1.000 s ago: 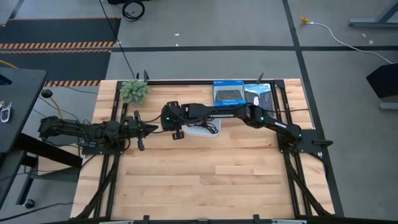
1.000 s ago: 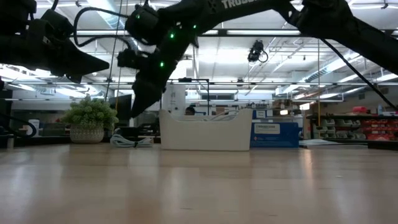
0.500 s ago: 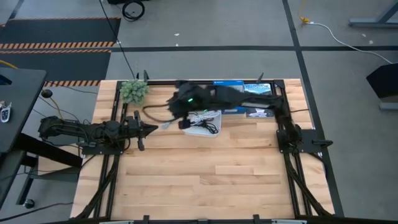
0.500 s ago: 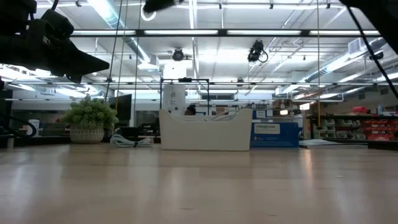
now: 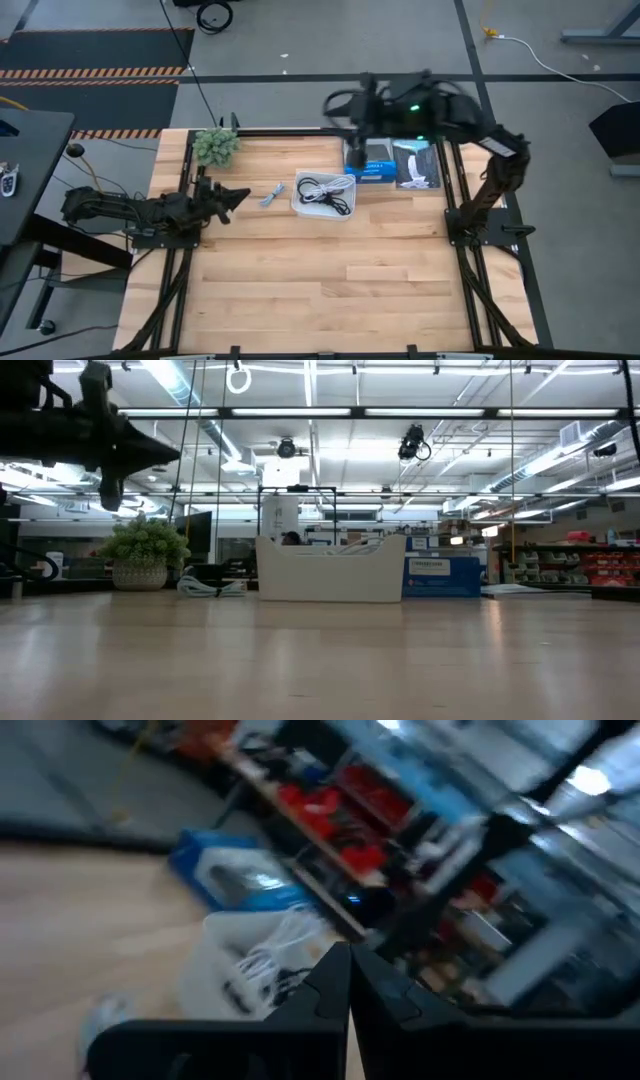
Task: Pick and place USB-C Cables
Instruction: Put the light blue charger cable into the white bin
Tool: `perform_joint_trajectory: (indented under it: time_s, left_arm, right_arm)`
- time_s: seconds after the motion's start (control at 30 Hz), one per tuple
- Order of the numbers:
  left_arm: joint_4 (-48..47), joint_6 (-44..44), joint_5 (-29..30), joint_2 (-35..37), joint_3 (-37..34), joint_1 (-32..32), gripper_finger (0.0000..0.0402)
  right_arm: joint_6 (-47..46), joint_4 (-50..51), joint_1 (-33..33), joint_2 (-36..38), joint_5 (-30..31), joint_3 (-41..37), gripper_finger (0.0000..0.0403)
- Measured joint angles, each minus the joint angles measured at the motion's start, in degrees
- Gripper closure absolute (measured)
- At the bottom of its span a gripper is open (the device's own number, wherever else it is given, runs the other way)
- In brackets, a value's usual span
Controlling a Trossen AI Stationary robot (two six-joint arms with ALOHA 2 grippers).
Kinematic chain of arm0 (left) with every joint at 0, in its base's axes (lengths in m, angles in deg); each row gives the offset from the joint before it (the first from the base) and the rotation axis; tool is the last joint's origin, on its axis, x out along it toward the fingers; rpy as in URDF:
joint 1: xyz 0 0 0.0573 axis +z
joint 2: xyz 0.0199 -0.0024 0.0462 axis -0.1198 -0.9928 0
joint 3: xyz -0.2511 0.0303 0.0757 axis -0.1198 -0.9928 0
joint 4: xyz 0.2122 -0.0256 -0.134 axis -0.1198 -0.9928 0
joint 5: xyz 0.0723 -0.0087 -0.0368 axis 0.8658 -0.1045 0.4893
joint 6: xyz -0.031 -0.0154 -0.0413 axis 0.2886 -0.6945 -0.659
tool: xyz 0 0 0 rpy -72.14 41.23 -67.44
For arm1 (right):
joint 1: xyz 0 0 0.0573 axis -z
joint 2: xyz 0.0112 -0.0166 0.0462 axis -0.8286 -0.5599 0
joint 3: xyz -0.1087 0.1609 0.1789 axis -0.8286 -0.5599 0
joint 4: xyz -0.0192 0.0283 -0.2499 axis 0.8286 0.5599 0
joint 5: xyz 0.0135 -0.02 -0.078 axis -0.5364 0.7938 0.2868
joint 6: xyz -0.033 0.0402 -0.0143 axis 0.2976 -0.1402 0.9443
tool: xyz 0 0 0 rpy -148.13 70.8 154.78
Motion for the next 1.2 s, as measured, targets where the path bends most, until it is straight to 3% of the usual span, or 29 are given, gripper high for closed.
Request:
perform_joint_trajectory:
  time_s: [0.13, 0.23, 0.37, 0.53, 0.87, 1.03, 1.2]
  left_arm:
    - [-10.16, -10.08, 6.64, -0.56, 0.02, -0.02, 0.0388]
    - [-9.23, -13.54, 12.08, -4.00, 0.11, 0.62, 0.0388]
    - [-5.26, -17.17, 13.23, -8.06, 0.10, 3.15, 0.0388]
    - [-5.30, -25.25, 7.91, -13.01, 0.10, 7.02, 0.0388]
    - [-2.73, -30.24, -1.55, -22.54, 2.02, 13.82, 0.0389]
    - [-5.25, -24.71, -6.15, -32.11, 9.93, 16.91, 0.0389]
    - [-15.96, -16.61, -10.10, -43.21, 20.46, 19.34, 0.0389]
  right_arm:
    - [-0.08, -1.97, -0.92, 2.72, 0.00, 0.00, 0.0261]
    - [-0.03, -4.17, -1.82, 3.68, -0.01, 0.00, 0.0261]
    - [-0.08, -5.76, -2.67, 3.98, -0.01, 0.00, 0.0261]
    - [-0.04, -6.22, -3.45, 3.44, -0.02, -0.07, 0.0261]
    - [-1.55, -6.70, -4.48, 2.78, -0.02, -0.09, 0.0261]
    - [-1.46, -8.53, -5.32, 2.78, -0.04, -0.09, 0.0261]
    - [-1.80, -8.50, -5.38, 2.78, -0.02, -0.09, 0.0261]
